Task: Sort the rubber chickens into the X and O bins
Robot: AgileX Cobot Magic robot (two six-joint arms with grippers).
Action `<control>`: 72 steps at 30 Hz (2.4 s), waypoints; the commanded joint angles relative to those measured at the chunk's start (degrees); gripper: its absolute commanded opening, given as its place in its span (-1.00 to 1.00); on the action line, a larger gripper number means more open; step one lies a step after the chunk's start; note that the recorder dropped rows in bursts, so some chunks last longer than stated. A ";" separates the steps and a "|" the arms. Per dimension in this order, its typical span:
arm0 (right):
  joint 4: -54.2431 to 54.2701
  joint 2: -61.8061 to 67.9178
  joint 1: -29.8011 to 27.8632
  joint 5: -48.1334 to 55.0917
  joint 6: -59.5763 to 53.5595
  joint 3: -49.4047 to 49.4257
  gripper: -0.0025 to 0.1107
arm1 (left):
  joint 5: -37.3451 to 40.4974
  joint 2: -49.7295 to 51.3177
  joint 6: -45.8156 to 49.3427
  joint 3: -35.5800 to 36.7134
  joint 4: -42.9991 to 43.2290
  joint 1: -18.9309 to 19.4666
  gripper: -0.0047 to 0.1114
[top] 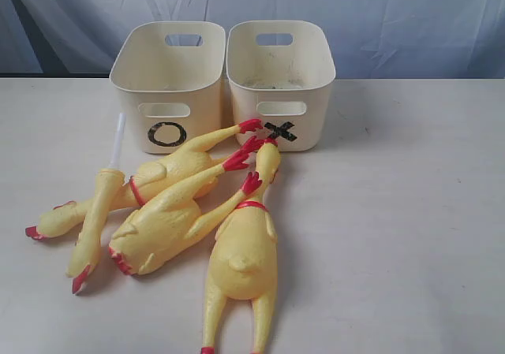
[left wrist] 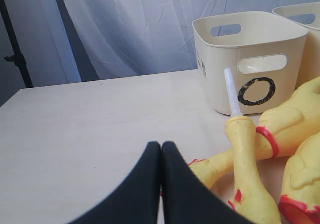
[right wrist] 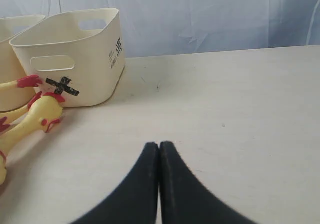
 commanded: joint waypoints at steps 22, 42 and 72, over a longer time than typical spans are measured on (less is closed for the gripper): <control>-0.26 -0.29 -0.28 -0.36 -0.11 0.14 -0.96 | -0.16 -0.31 -0.07 0.21 0.05 -0.40 -0.91; -0.26 -0.29 -0.28 -0.36 -0.22 0.14 -0.96 | -0.16 -0.31 -0.19 0.21 0.05 -0.40 -0.91; -0.26 -0.29 -0.28 -0.36 -0.22 0.14 -0.96 | -18.32 -0.31 0.00 0.21 -12.04 -0.40 -0.91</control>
